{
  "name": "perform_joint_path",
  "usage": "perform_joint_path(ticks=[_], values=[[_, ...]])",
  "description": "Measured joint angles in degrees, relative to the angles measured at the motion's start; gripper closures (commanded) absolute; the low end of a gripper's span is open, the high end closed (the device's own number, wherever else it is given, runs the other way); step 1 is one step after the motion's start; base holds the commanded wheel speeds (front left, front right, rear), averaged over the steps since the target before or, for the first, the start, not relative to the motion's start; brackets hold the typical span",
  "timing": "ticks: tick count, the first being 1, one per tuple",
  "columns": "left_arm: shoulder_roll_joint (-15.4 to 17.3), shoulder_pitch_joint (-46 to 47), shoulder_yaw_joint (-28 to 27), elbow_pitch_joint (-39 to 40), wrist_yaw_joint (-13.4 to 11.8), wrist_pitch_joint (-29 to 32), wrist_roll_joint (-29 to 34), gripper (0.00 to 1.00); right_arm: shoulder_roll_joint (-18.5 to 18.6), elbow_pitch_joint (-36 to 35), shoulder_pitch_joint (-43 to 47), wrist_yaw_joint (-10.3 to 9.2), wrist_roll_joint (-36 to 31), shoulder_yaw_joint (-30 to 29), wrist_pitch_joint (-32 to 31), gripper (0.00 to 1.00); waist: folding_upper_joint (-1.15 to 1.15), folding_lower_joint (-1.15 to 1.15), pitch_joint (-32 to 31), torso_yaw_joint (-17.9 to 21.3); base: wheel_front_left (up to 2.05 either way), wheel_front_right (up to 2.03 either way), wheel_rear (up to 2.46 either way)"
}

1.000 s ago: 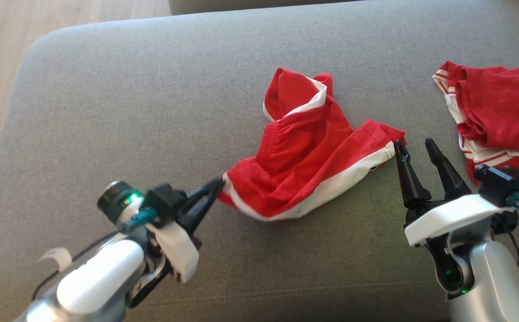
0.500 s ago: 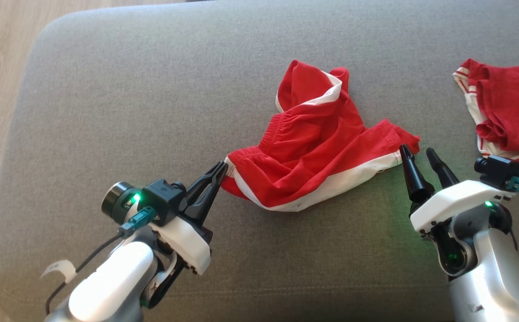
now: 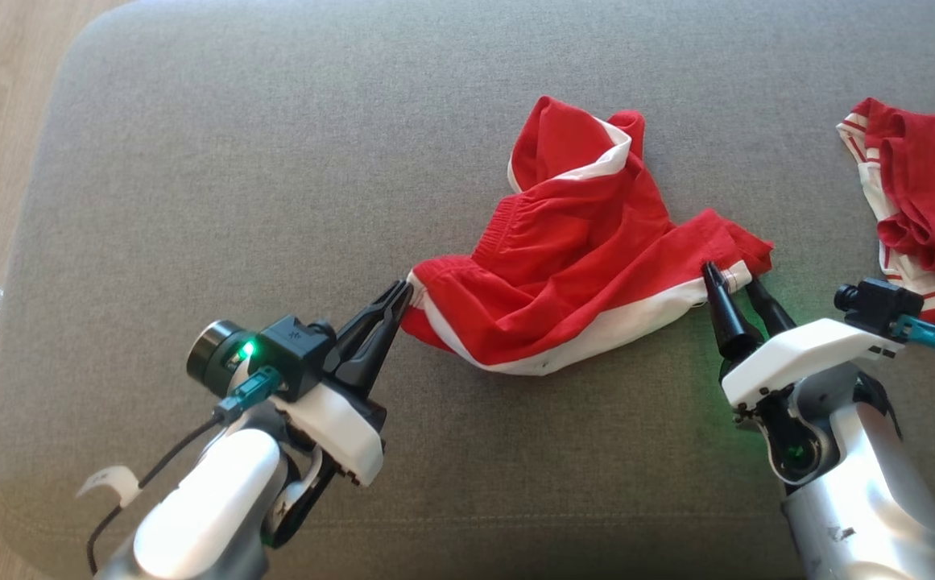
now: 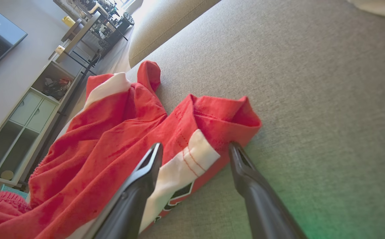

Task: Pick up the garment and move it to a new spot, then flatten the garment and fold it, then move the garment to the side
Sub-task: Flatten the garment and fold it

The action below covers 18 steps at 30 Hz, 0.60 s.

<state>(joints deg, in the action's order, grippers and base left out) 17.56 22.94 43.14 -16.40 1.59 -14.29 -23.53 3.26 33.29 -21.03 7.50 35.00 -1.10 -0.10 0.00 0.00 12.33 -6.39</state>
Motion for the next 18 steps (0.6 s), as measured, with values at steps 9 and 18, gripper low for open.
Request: perform_joint_path(ticks=[9,18], values=[[-1.3,-1.6,-3.1,-1.4,1.8,0.0,2.5,1.0,0.0,0.9,-0.8,0.0,1.4,1.6,1.1,0.62,0.0,0.0,-0.3,0.1,0.0,0.0,0.0],[-2.2,-1.7,-4.9,-2.4,2.6,0.0,4.2,1.0,0.0,-0.2,-0.7,0.0,0.8,1.8,1.1,0.87,0.0,0.0,-0.8,0.5,0.0,0.0,0.0]])
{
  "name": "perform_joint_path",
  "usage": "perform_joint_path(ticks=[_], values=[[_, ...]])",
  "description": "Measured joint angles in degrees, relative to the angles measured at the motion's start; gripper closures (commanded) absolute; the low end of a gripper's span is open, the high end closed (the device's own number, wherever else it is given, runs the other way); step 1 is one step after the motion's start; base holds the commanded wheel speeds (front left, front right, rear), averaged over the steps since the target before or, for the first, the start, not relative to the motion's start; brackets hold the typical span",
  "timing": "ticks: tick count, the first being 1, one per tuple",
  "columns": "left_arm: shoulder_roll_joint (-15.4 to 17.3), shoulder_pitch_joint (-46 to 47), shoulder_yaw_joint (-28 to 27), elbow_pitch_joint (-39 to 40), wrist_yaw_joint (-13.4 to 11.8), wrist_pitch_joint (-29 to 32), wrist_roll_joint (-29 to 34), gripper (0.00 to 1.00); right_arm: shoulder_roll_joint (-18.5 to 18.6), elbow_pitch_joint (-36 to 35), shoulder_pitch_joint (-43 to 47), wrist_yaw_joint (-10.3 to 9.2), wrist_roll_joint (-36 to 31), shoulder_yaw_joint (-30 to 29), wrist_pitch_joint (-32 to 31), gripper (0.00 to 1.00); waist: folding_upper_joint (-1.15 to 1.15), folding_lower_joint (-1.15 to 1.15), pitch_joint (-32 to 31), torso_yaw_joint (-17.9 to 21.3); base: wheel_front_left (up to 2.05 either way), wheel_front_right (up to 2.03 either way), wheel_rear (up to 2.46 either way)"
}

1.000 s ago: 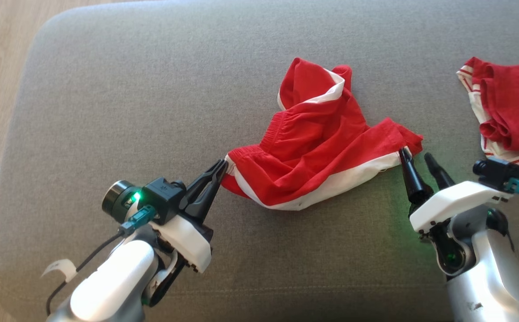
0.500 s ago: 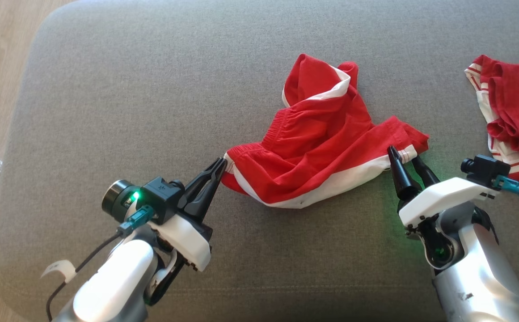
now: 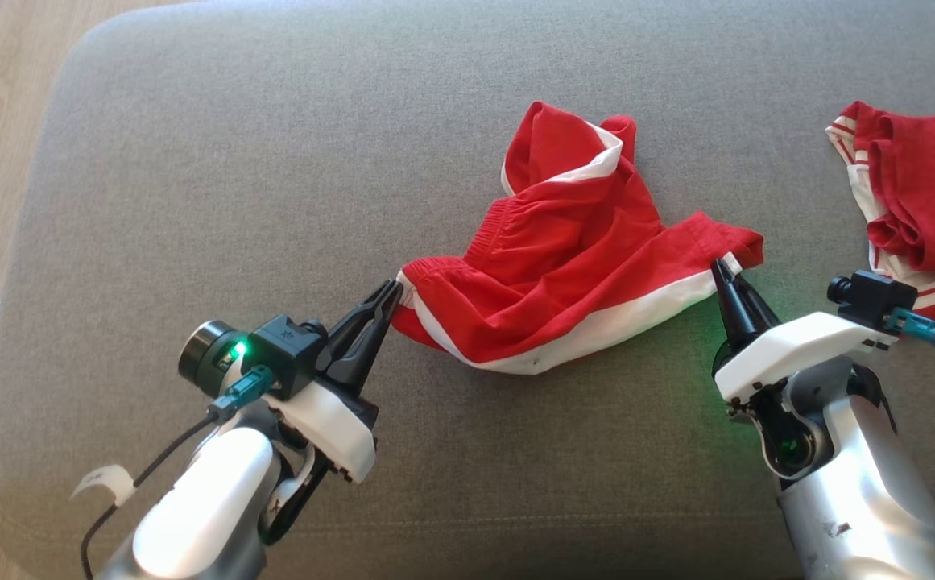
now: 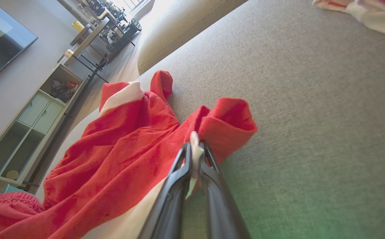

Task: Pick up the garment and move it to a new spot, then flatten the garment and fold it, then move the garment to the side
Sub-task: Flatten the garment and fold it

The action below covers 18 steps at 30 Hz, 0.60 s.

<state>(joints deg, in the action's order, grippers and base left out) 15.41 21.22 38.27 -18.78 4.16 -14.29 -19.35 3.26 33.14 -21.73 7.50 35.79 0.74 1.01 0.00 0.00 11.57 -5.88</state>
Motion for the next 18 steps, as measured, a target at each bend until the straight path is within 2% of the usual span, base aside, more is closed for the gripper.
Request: perform_joint_path(ticks=[2,3,4,5,6,7,8,9,18], values=[[-0.1,0.0,-0.2,-0.1,0.5,0.0,0.1,1.0,0.0,-0.3,0.0,0.0,0.0,-0.1,0.0,0.79,0.0,0.0,-0.1,0.1,0.0,0.0,0.0],[-0.2,0.0,-0.2,-0.2,0.5,0.0,0.3,1.0,0.0,-0.4,0.1,0.0,-0.1,-0.3,0.0,0.8,0.0,0.0,-0.2,0.1,0.0,0.0,0.0],[-0.3,0.0,-0.3,-0.3,0.7,0.0,0.5,1.0,0.0,-0.4,0.1,0.0,-0.3,-0.3,-0.1,0.87,0.0,0.0,-0.2,0.1,0.0,0.0,0.0],[-0.4,-0.1,-0.4,-0.4,0.9,0.0,0.6,1.0,0.0,-0.5,0.1,0.0,-0.6,-0.3,-0.1,0.89,0.0,0.0,-0.4,0.2,0.0,0.0,0.0],[-0.5,-0.1,-0.5,-0.5,1.0,0.0,0.6,1.0,0.0,-0.6,0.1,0.0,-0.6,-0.3,-0.1,0.83,0.0,0.0,-0.5,0.2,0.0,0.0,0.0],[-0.6,-0.3,-0.5,-0.5,1.0,0.0,0.6,1.0,0.0,-0.7,0.1,0.0,-0.6,-0.3,-0.2,0.64,0.0,0.0,-0.7,0.2,0.0,0.0,0.0],[-0.7,-0.5,-0.7,-0.5,1.0,0.0,0.8,1.0,0.0,-0.8,0.2,0.0,-0.6,-0.3,-0.2,0.07,0.0,0.0,-0.8,0.2,0.0,0.0,0.0],[-0.8,-0.7,-0.8,-0.7,1.0,0.0,1.0,1.0,0.0,-0.8,0.2,0.0,-0.6,-0.3,-0.2,0.0,0.0,0.0,-1.0,0.3,0.0,0.0,0.0],[-1.0,-1.9,-1.7,-1.2,2.0,0.0,1.7,1.0,0.0,-0.5,1.5,0.0,-0.5,-0.5,-0.6,0.0,0.0,0.0,-1.9,0.4,0.0,0.0,0.0]])
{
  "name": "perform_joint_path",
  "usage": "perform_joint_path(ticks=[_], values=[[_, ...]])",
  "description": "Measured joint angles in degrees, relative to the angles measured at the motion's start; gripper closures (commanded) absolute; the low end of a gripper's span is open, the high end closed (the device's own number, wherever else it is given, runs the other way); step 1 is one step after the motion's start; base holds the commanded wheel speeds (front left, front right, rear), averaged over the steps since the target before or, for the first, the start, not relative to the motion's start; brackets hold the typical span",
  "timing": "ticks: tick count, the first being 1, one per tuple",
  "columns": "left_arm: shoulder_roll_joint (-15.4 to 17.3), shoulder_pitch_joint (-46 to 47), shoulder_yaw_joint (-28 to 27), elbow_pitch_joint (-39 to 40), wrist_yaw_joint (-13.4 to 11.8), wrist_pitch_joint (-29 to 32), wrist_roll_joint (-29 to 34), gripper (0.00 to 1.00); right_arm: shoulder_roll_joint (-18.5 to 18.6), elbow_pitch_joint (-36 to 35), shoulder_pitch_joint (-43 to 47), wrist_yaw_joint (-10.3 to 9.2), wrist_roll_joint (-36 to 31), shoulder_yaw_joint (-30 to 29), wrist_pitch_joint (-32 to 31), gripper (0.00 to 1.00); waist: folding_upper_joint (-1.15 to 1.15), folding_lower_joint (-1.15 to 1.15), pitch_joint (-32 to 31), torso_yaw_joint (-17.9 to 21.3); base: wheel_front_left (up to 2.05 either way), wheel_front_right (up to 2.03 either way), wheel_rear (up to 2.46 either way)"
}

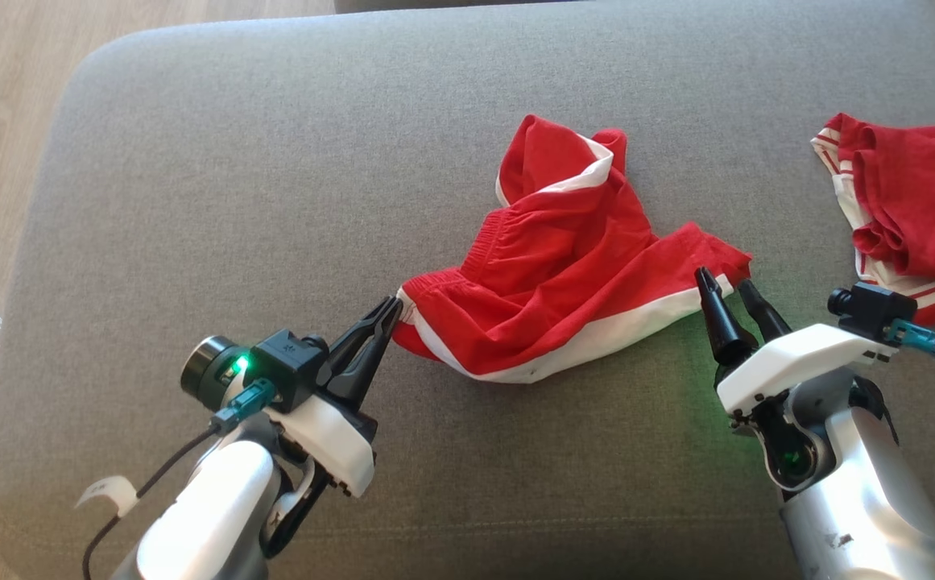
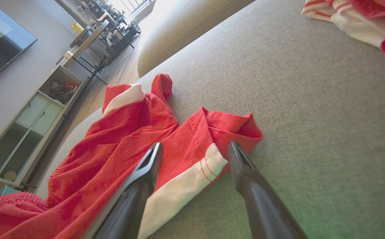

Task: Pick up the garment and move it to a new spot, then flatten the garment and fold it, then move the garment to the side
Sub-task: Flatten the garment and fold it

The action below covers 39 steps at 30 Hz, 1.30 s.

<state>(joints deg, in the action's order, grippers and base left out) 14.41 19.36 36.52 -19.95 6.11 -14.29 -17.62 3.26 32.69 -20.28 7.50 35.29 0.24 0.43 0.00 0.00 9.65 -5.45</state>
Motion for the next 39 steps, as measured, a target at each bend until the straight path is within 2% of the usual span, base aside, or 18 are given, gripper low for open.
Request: perform_joint_path(ticks=[7,8,9,10,19,24,29,32,39], values=[[-0.1,0.0,-0.2,-0.2,0.4,0.0,0.4,1.0,0.0,0.7,0.0,0.0,0.7,0.2,0.0,0.0,0.0,0.0,0.2,0.0,0.0,0.0,0.0],[-0.1,0.0,-0.2,-0.2,0.4,0.0,0.4,1.0,0.0,0.7,0.0,0.0,0.8,0.4,0.0,0.24,0.0,0.0,0.2,0.0,0.0,0.0,0.0],[-0.1,0.0,-0.2,-0.2,0.5,0.0,0.5,1.0,0.0,0.7,0.0,0.0,1.1,0.6,0.0,0.58,0.0,0.0,0.2,0.0,0.0,0.0,0.0],[-0.1,0.0,-0.2,-0.3,0.5,0.0,0.7,1.0,0.0,0.7,0.0,0.0,1.2,0.8,0.0,1.0,0.0,0.0,0.3,0.0,0.0,0.0,0.0],[-0.3,-0.1,-0.5,-0.5,0.5,0.0,0.9,1.0,0.0,0.5,0.0,0.0,1.1,1.1,-0.2,1.0,0.0,0.0,0.5,0.0,0.0,0.0,0.0],[-0.6,-0.1,-2.2,-0.2,0.8,0.0,1.0,1.0,0.4,-2.3,-0.1,0.0,-0.9,1.0,0.1,1.0,0.0,0.0,0.1,0.1,0.0,0.0,0.0],[-1.9,-0.3,-5.6,2.7,0.4,0.0,-0.2,1.0,3.0,-7.6,-0.4,0.0,-4.7,-0.2,0.1,1.0,0.0,0.0,-1.3,0.2,0.0,0.0,0.0],[-3.3,-0.3,-6.8,3.9,0.5,0.0,-3.4,1.0,4.7,-11.9,-0.8,0.0,-5.7,-2.1,-0.4,1.0,0.0,0.0,-2.5,0.1,0.0,0.0,0.0],[-4.2,3.8,-9.6,8.0,0.4,2.2,-7.5,1.0,6.0,-23.0,-4.3,0.0,-8.0,-5.7,-4.7,1.0,0.0,0.0,-5.7,0.2,0.0,0.0,0.0]])
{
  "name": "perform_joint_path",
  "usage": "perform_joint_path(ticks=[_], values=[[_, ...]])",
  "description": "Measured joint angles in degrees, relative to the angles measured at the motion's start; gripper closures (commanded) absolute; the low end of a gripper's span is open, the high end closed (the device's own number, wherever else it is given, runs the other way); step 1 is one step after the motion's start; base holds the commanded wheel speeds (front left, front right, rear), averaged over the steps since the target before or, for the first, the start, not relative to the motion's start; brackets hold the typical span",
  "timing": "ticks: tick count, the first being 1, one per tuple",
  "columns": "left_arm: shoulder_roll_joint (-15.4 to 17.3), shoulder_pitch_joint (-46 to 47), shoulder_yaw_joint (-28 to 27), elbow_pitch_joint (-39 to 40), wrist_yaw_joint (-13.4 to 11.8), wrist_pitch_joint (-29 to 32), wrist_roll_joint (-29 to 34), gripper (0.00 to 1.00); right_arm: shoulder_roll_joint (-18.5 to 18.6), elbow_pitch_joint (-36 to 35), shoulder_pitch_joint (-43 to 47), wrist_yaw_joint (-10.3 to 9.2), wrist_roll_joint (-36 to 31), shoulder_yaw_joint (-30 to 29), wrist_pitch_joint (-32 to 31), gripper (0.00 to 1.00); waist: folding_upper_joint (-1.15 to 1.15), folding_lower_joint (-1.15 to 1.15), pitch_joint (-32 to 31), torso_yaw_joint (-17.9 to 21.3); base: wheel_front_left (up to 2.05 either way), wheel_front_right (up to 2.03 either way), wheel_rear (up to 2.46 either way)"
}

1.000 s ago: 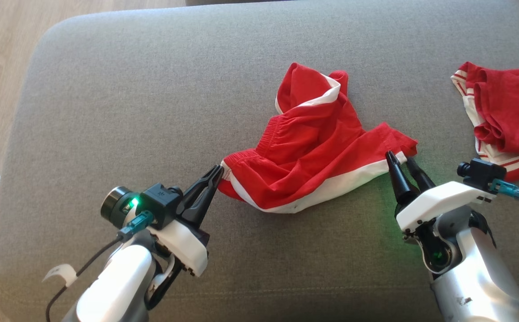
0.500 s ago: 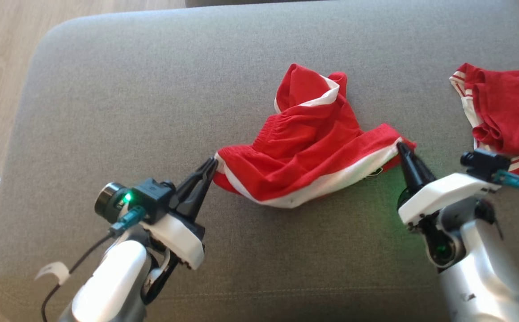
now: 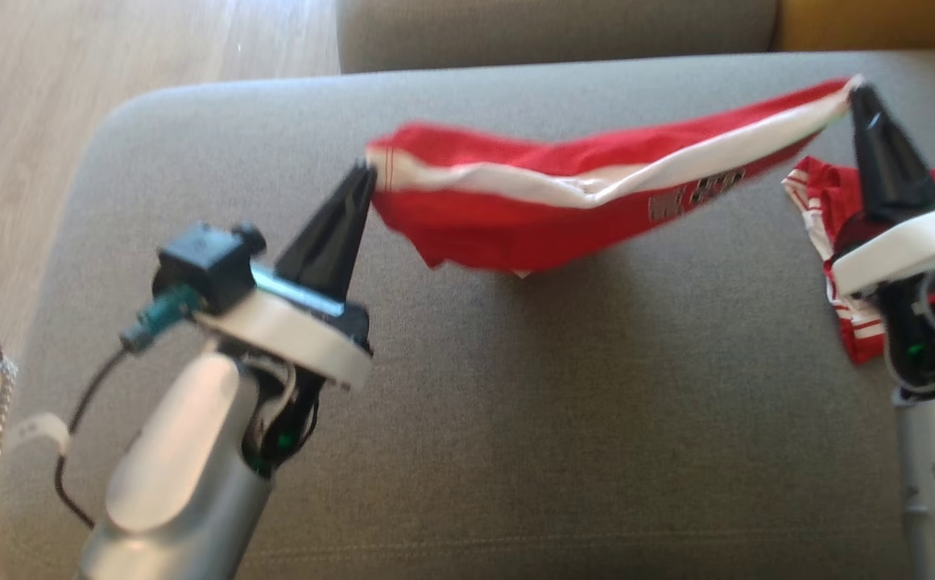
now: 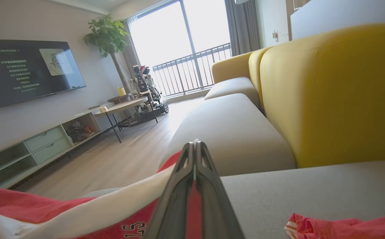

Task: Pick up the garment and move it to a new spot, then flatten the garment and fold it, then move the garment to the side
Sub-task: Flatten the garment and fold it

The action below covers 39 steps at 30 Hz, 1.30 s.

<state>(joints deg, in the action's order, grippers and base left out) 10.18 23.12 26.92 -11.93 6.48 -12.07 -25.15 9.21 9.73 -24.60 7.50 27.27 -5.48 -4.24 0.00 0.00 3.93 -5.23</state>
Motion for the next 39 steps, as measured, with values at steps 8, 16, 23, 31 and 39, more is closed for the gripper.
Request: perform_joint_path(ticks=[8,16,23,31,39], values=[[-3.9,3.3,-3.6,7.3,-2.7,5.5,-7.2,1.0,-2.1,-10.9,-2.1,0.0,-2.7,-4.4,-5.5,1.0,0.0,0.0,-3.8,0.6,0.0,0.0,0.0],[-6.6,3.4,-5.7,13.6,-9.1,8.0,-12.3,1.0,-5.5,-16.6,-2.2,0.0,-3.4,-8.4,-10.1,1.0,0.0,0.0,-5.2,0.8,0.0,0.0,0.0],[-6.2,6.2,-5.1,13.2,-11.1,13.1,-12.2,1.0,-5.8,-16.7,-3.9,0.0,-0.5,-9.4,-13.2,1.0,0.0,0.0,-2.6,0.3,0.0,0.0,0.0],[-4.3,25.3,-7.8,2.6,-9.7,17.1,-12.6,1.0,-5.7,-6.5,-22.6,0.0,1.5,-4.8,-15.2,1.0,0.0,0.0,5.7,0.5,0.0,0.0,0.0],[-2.8,47.8,-10.3,-10.4,-7.0,11.2,-7.9,1.0,-5.3,10.5,-49.7,-0.01,-0.6,1.0,-5.9,1.0,0.0,0.0,16.8,1.3,0.0,0.0,0.0]])
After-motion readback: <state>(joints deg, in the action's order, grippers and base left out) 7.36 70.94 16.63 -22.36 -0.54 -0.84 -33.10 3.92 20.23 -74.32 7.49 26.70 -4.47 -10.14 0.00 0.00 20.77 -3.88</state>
